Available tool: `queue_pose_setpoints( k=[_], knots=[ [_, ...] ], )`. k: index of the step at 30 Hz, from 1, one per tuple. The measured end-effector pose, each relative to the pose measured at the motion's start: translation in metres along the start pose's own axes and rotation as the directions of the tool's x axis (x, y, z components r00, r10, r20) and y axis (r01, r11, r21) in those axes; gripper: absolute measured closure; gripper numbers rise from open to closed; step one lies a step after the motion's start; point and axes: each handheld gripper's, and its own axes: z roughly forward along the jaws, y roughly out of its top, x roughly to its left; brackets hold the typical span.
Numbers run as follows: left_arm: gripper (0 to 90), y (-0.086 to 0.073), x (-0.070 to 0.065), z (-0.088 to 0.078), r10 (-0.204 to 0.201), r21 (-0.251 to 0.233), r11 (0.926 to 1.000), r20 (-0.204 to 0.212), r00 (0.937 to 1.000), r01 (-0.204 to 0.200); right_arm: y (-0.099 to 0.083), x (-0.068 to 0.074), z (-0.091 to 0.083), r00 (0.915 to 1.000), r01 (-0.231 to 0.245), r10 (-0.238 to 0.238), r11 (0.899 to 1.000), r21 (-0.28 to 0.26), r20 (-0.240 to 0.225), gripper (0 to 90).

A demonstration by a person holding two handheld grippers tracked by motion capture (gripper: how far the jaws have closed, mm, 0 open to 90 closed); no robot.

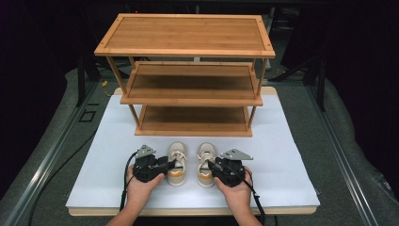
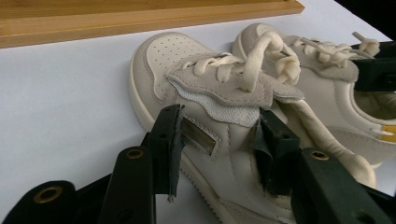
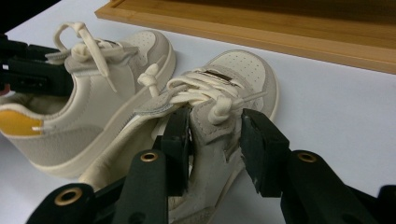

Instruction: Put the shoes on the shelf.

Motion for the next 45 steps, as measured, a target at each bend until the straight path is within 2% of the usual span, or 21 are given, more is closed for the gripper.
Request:
queue_pose_setpoints(
  k=[3, 15, 20, 21, 24, 28, 33, 38, 41, 45],
  knots=[
    [56.1, 0.0, 0.0, 0.0, -0.001, 0.0, 1.0, 0.003, 1.0, 0.001, 0.001, 0.002, 0.004, 0.9999, -0.016, 0.016, 1.0, -0.012, 0.005, 62.7],
    [56.0, 0.001, -0.005, 0.005, -0.003, -0.002, 1.0, 0.016, 0.9999, 0.003, 0.003, 0.013, 0.011, 0.9998, -0.018, 0.019, 1.0, -0.018, 0.004, 62.6],
    [56.2, 0.0, -0.009, 0.007, -0.012, -0.01, 0.9999, 0.014, 0.9998, 0.012, 0.0, 0.02, 0.01, 0.9993, -0.034, 0.033, 0.999, -0.022, -0.017, 62.2],
    [56.2, 0.0, -0.009, 0.007, -0.01, -0.009, 0.9999, 0.016, 0.9998, 0.01, -0.001, 0.022, 0.01, 0.9995, -0.031, 0.031, 0.999, -0.028, 0.004, 62.3],
    [56.2, -0.001, -0.009, 0.007, -0.008, -0.014, 0.9999, 0.024, 0.9997, 0.008, -0.005, 0.024, 0.008, 0.9987, -0.047, 0.048, 0.998, -0.039, 0.017, 61.9],
    [56.0, -0.001, -0.009, 0.007, -0.013, -0.015, 0.9998, 0.027, 0.9996, 0.013, -0.006, 0.024, 0.006, 0.9987, -0.05, 0.05, 0.998, -0.039, 0.006, 61.4],
    [54.5, -0.002, -0.007, 0.007, -0.043, -0.023, 0.9988, 0.035, 0.9985, 0.043, -0.005, 0.02, 0.005, 0.9986, -0.051, 0.051, 0.998, -0.033, -0.012, 58.6],
    [51.9, -0.002, -0.006, 0.003, -0.062, -0.042, 0.9971, 0.046, 0.997, 0.064, -0.006, 0.019, 0.0, 0.9979, -0.064, 0.064, 0.996, -0.069, -0.009, 50.7],
    [50.2, -0.002, -0.007, 0.0, -0.062, -0.051, 0.9967, 0.037, 0.9974, 0.064, -0.007, 0.018, -0.004, 0.9969, -0.079, 0.079, 0.993, -0.083, -0.001, 48.2],
    [48.9, -0.004, -0.007, -0.002, -0.078, -0.069, 0.9944, 0.038, 0.9962, 0.08, -0.008, 0.018, -0.007, 0.9952, -0.096, 0.094, 0.99, -0.098, -0.03, 48.6]
  ],
)
